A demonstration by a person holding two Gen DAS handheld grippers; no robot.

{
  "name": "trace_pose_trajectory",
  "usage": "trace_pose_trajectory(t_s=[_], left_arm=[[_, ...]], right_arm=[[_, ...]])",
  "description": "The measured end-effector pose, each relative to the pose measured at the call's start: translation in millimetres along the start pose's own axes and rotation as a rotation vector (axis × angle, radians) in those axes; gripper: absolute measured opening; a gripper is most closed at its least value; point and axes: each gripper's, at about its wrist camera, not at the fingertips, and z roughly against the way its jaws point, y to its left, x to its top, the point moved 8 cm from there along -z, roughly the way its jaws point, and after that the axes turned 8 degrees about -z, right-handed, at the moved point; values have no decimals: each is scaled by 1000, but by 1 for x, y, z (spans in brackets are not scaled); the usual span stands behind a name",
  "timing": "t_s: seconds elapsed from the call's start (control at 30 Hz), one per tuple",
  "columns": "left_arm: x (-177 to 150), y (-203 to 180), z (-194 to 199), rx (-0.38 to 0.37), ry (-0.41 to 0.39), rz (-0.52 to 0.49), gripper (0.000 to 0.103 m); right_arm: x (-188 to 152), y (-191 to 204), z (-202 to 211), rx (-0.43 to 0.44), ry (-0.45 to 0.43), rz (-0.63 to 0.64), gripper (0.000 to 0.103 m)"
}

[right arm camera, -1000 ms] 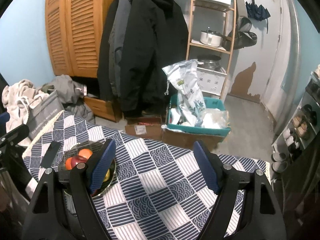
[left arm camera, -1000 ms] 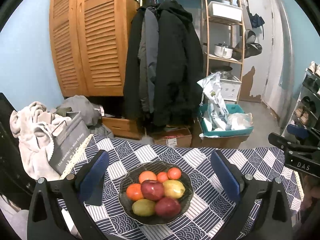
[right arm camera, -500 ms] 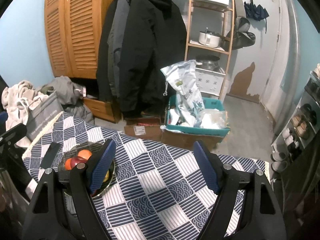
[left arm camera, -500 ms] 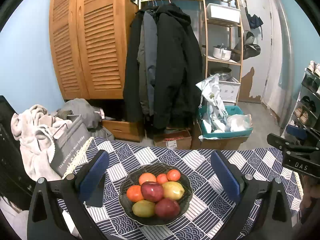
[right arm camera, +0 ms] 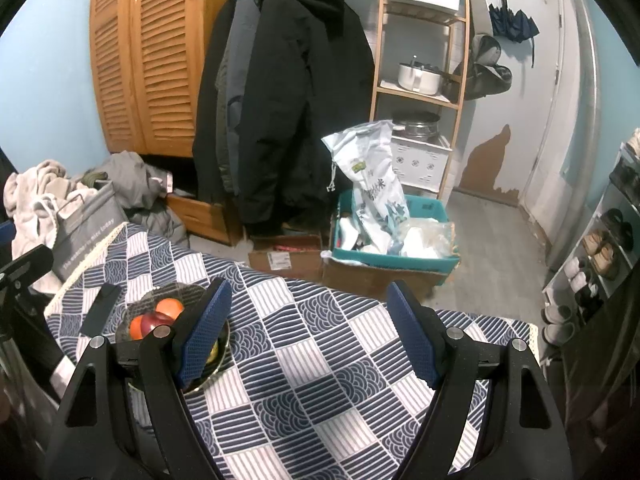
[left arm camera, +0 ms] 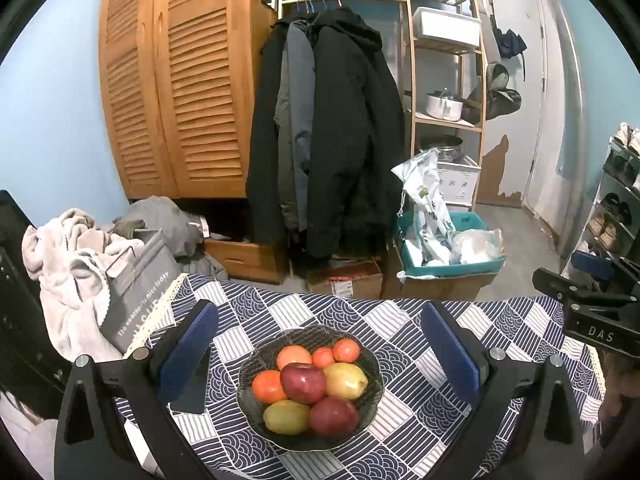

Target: Organize fruits

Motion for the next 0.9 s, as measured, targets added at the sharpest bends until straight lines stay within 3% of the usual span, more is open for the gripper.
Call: trace_pose_trajectory(t_s=[0.9], left_arm=[[1, -8, 7, 18, 10, 7, 102]], right_arm=[[0, 0, 0, 1, 1, -1, 79]])
